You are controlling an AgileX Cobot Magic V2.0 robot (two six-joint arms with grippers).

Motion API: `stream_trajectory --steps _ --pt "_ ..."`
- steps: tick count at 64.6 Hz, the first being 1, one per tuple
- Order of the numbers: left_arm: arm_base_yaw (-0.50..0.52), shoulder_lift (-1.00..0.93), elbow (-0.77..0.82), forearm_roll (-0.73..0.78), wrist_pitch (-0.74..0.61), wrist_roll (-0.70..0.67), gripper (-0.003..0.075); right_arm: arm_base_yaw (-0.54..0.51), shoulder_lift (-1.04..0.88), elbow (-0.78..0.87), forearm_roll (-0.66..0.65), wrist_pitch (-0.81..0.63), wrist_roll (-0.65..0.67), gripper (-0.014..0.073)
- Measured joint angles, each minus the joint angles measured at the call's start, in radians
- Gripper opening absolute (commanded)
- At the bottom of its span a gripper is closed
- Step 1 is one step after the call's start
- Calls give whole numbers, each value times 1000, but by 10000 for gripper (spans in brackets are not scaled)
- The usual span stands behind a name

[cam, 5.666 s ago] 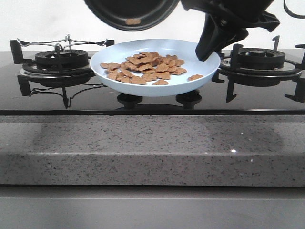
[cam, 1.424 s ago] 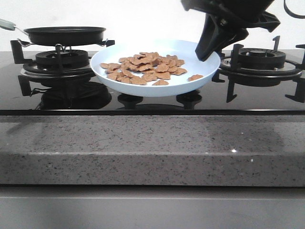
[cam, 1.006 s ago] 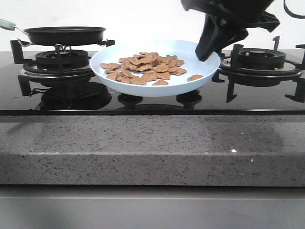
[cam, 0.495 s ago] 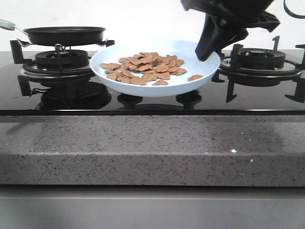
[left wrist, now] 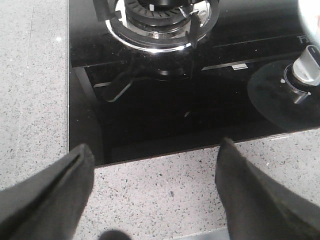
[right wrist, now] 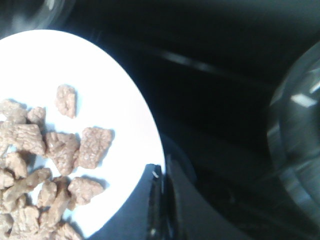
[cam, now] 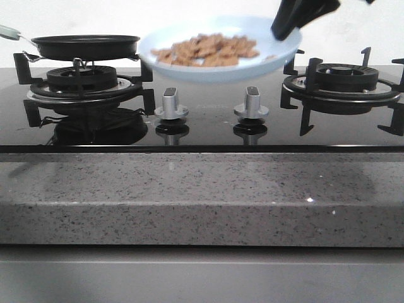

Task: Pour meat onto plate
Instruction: 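Lower the plate with the right gripper back between the burners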

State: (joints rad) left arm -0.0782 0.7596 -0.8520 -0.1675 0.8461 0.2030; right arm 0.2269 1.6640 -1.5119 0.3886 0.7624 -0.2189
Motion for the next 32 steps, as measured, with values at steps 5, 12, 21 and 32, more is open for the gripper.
stream_trajectory --steps 5,12,21,32 --pt "0 0 0 0 2 0 500 -29 48 -82 10 35 0 -113" --pt "0 0 0 0 2 0 500 -54 129 -184 21 77 -2 -113" --pt "0 0 0 0 2 -2 500 -60 230 -289 37 105 -2 -113" --pt "0 0 0 0 2 -2 499 -60 335 -375 70 109 -2 -113"
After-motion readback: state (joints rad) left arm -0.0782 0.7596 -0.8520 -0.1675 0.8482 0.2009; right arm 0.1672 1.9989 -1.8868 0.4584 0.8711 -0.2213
